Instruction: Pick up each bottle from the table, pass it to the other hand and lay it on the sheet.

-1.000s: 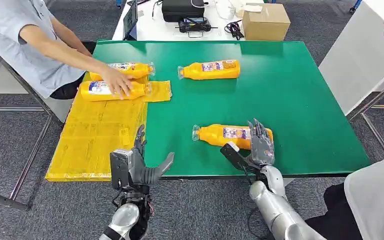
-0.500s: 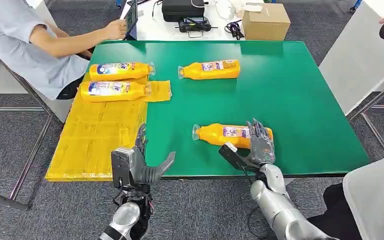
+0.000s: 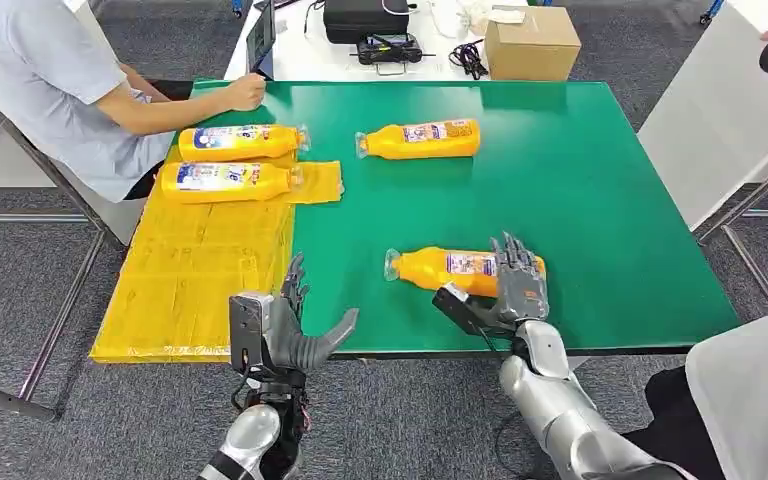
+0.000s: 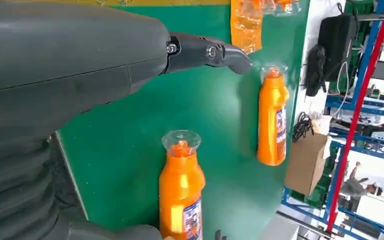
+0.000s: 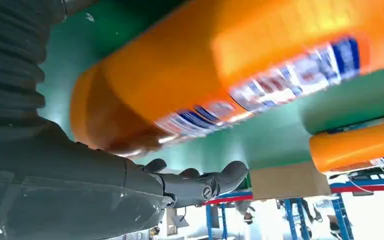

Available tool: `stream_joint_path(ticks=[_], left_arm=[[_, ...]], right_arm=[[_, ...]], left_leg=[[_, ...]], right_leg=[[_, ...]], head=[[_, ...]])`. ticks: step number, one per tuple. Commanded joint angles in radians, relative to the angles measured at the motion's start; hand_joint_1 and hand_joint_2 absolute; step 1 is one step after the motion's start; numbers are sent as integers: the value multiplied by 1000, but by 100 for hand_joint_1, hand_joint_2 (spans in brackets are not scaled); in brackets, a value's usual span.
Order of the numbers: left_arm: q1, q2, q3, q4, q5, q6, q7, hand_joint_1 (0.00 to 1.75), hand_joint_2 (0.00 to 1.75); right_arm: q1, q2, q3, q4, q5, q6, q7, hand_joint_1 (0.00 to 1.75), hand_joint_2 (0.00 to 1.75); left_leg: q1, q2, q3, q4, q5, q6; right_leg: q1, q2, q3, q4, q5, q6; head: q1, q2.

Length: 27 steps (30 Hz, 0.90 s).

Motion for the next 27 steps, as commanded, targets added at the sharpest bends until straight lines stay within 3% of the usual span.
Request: stream_joint_path(ticks=[1,6,15,27], left_arm=[[-50,20,-36,62,0,1,0,0,175],[-47,21,-33,62,88,-83,42,0,175],[-51,21,-36,68,83,-70,39,0,175],[-57,21,-51,86,87,-72,46,0,175]], right_arm=[[-80,15,52,75,17,9,-5,0,175],[-90,13,60,88,37,13,19,0,175],[-92,14,51,113,26,34,28,0,175],[-103,-34,54,198,70,119,138,0,175]], left_leg=[[0,2,5,0,-2,-2],[0,1,2,0,-1,-1],[0,0,3,0,-1,-1],[0,-1,4,-1,-1,-1]], right_leg=[[0,2,4,1,-1,-3],[0,1,2,0,0,-1],[0,0,3,0,-1,-2],[0,-2,5,-1,-1,-2]], head=[[0,0],[0,0],[0,0],[0,0]])
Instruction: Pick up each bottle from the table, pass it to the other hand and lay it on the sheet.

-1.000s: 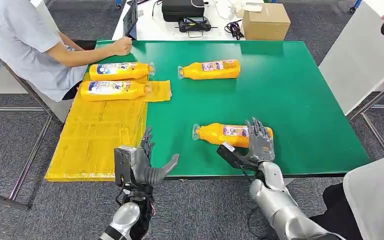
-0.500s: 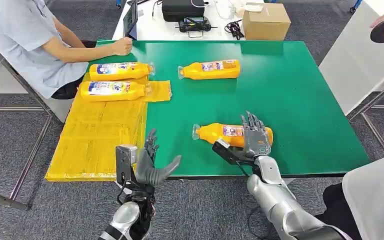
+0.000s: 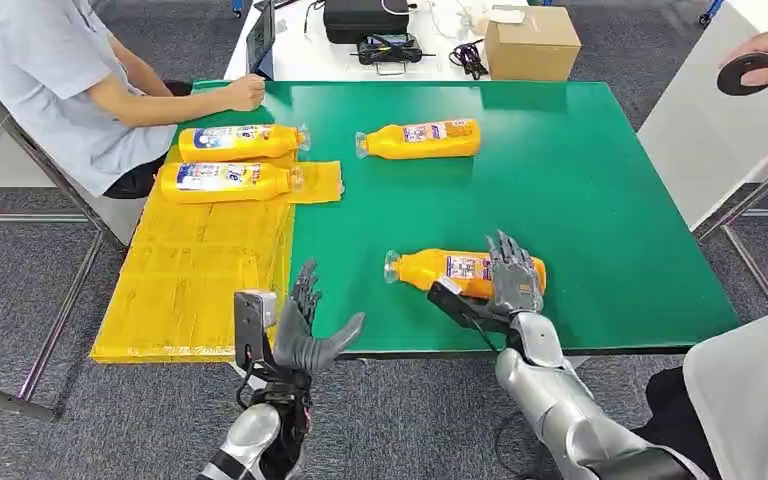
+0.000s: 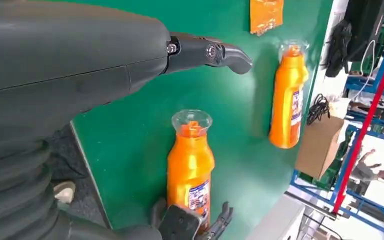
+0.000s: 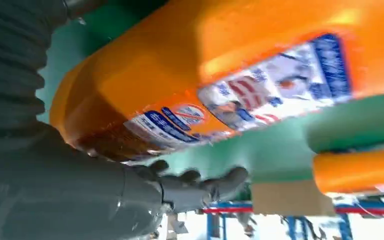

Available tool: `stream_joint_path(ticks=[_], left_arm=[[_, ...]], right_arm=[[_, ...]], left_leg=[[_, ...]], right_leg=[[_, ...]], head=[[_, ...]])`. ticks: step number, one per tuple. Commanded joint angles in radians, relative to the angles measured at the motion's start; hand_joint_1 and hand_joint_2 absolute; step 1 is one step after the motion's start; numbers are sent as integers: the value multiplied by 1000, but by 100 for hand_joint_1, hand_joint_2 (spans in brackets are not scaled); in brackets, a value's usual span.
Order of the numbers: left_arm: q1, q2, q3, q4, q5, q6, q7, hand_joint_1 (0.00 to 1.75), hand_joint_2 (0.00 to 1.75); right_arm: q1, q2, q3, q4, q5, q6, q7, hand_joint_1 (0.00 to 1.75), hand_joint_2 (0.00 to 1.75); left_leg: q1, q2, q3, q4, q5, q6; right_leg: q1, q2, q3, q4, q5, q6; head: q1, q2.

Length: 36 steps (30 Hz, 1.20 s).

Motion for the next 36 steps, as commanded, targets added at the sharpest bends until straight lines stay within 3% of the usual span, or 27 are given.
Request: stream_joint_path(ticks=[1,7,18,19,20,22,27,36], left_arm=[[-50,21,-42,71,6,-6,11,0,175],[-54,20,-46,76,10,-10,14,0,175],[-55,21,-47,76,9,-10,14,0,175],[-55,21,-48,76,9,-10,14,0,175],[-59,21,-51,78,10,-12,13,0,175],[-62,21,-52,82,11,-15,13,0,175],[-65,23,-56,87,21,-29,9,0,175],[-87,9,-65,110,41,-46,4,0,175]], right_arm=[[-49,-34,25,133,24,46,51,0,175],[-47,-38,2,150,2,117,41,0,175],[-47,-38,0,149,1,129,42,0,175],[-48,-39,-3,151,-4,151,35,129,175],[-50,-46,-10,156,-15,198,9,175,175],[-47,-54,-20,157,-29,226,-19,175,175],[-30,-41,-209,146,-279,442,-188,175,175],[-26,-54,-230,156,-362,578,-213,175,175]], left_leg=[[0,-2,6,-1,-1,-1],[0,-2,5,-1,0,-1],[0,-3,10,-1,0,-1],[0,-3,9,-1,0,-1],[0,-2,9,-1,0,-1],[1,-3,11,-1,0,-2],[1,-3,11,-2,0,-1],[2,-1,22,-3,-3,-2]], right_leg=[[1,-2,7,-1,-2,-2],[0,-2,5,-1,-1,-1],[1,-3,10,-2,-1,-2],[1,-3,10,-2,-1,-2],[0,-2,9,-1,-1,-1],[1,-3,11,-2,-1,-3],[1,-4,12,-3,-1,-2],[3,-2,21,-5,1,-3]], head=[[0,0],[0,0],[0,0],[0,0],[0,0],[0,0],[0,0],[0,0]])
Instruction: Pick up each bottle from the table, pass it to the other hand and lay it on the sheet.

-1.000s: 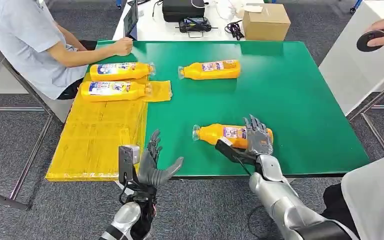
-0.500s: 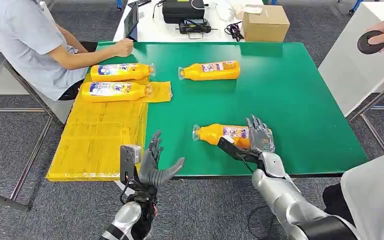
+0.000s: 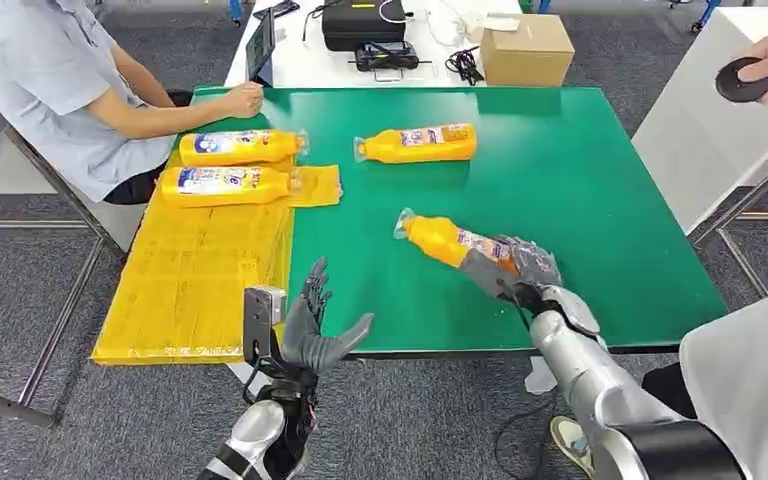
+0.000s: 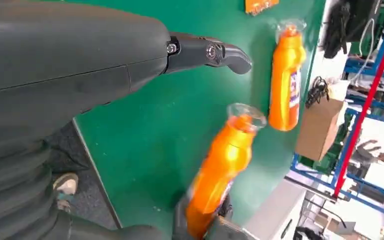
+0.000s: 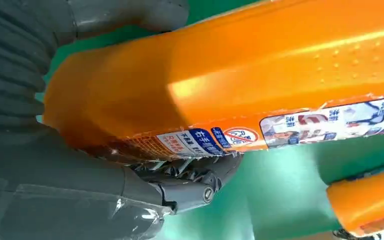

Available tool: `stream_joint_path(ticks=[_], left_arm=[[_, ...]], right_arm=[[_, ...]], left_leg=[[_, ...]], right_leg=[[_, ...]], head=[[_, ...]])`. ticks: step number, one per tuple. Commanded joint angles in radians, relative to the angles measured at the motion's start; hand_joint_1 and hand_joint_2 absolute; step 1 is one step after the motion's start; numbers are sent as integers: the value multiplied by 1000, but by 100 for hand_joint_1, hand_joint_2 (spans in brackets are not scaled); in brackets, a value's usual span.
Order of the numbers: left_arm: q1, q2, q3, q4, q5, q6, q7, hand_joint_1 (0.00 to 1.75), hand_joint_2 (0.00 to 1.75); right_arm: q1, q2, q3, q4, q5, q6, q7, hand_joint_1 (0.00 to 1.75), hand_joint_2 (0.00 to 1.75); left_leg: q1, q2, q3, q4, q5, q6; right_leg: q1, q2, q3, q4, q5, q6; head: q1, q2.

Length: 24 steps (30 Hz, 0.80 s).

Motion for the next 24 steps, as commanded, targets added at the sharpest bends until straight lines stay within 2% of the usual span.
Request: stream_joint_path(ticks=[1,8,9,11,16,21,24], left_arm=[[-62,7,-42,80,18,-17,1,0,175],[-67,-3,-42,78,50,-20,-26,0,175],[-67,-3,-42,71,54,-13,-41,0,175],[-68,-2,-43,67,54,-13,-41,0,175],[-65,-7,-32,64,65,17,-65,0,175],[-77,-21,-12,121,120,36,-75,0,175],[-81,-22,-4,142,133,42,-84,0,175]], right_arm=[[62,5,-102,84,-66,160,-11,175,175],[76,8,-178,50,-216,285,-98,175,175],[78,11,-174,35,-237,278,-122,175,175],[75,14,-171,32,-239,277,-121,175,175],[77,31,-180,0,-300,277,-173,175,175],[73,59,-123,-83,-339,207,-196,175,175],[72,71,-101,-123,-367,211,-202,175,175]], left_leg=[[2,-4,3,-2,2,-2],[2,-2,10,-2,-1,-1],[2,-2,8,-4,2,-2],[2,2,10,-2,-1,-1],[2,2,7,-3,1,-2],[1,5,5,-3,1,-3],[1,6,6,-1,-1,-1]], right_leg=[[2,-4,4,-3,1,-2],[2,-2,3,-3,0,-2],[2,-3,1,-5,1,-3],[2,1,9,-3,0,-2],[2,1,6,-4,2,-4],[2,4,3,-3,2,-4],[1,6,5,-1,1,-2]], head=[[0,0],[0,0],[0,0],[0,0],[0,0],[0,0],[0,0]])
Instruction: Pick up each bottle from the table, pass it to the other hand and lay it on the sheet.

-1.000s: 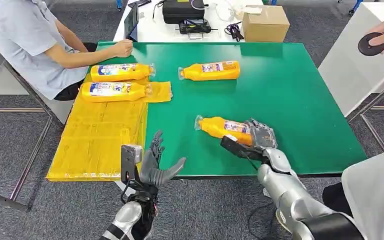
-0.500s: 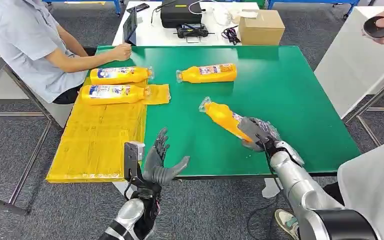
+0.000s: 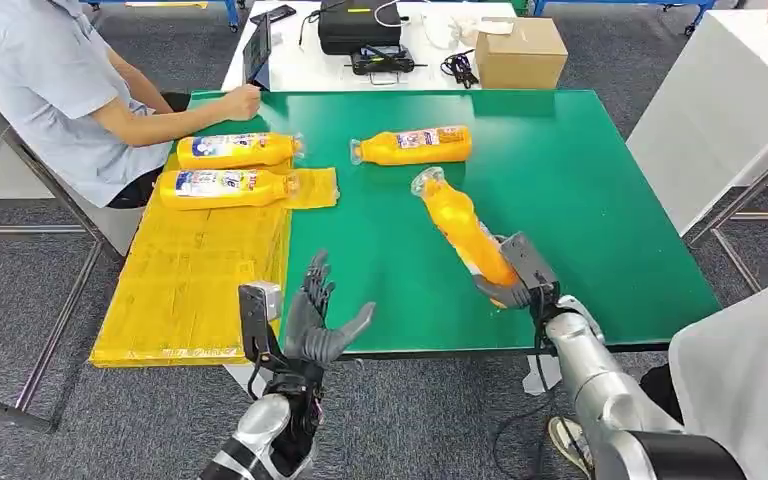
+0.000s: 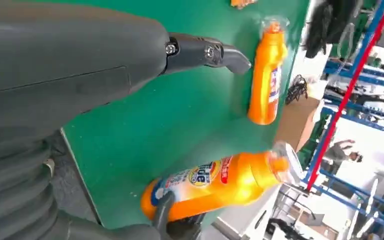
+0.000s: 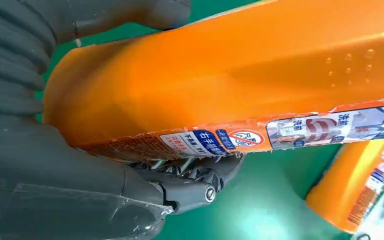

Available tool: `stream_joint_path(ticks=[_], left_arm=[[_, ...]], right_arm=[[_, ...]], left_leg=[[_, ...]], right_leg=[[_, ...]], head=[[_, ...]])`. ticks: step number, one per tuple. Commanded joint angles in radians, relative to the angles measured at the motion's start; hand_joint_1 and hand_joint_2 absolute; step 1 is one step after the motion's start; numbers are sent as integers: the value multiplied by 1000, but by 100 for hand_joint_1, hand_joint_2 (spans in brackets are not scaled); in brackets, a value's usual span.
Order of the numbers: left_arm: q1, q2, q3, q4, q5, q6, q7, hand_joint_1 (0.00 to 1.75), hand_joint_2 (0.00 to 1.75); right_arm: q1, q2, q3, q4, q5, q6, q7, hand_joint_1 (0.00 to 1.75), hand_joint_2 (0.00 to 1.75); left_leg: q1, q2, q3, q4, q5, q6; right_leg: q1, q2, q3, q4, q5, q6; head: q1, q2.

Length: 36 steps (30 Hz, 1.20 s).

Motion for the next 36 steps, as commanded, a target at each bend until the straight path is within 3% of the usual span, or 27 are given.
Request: stream_joint_path(ticks=[1,16,22,28,36], left_arm=[[-54,4,5,117,41,17,-24,0,175],[-57,5,5,143,52,17,-22,0,175],[-43,4,19,152,93,-30,-48,0,175],[-69,-19,79,142,47,131,-188,0,175],[-91,-40,189,98,89,151,-206,0,175]], right_arm=[[39,57,56,-79,-44,-28,-8,175,175],[46,68,91,-127,-72,-33,-38,175,175],[86,79,244,-321,-85,-45,-28,175,175],[110,70,390,-468,-120,-45,-4,175,175],[125,74,519,-626,-148,-56,48,175,175]], left_leg=[[1,0,-2,-2,1,-2],[0,-1,-11,0,2,0],[0,0,-14,0,2,0],[0,-1,-20,0,2,0],[0,-1,-21,1,2,0]], right_leg=[[1,0,-2,-2,1,-2],[0,-1,-9,0,0,-1],[0,0,-12,0,0,-1],[0,0,-17,1,0,-1],[0,0,-19,2,-1,-1]], head=[[0,0],[0,0],[0,0],[0,0],[0,0]])
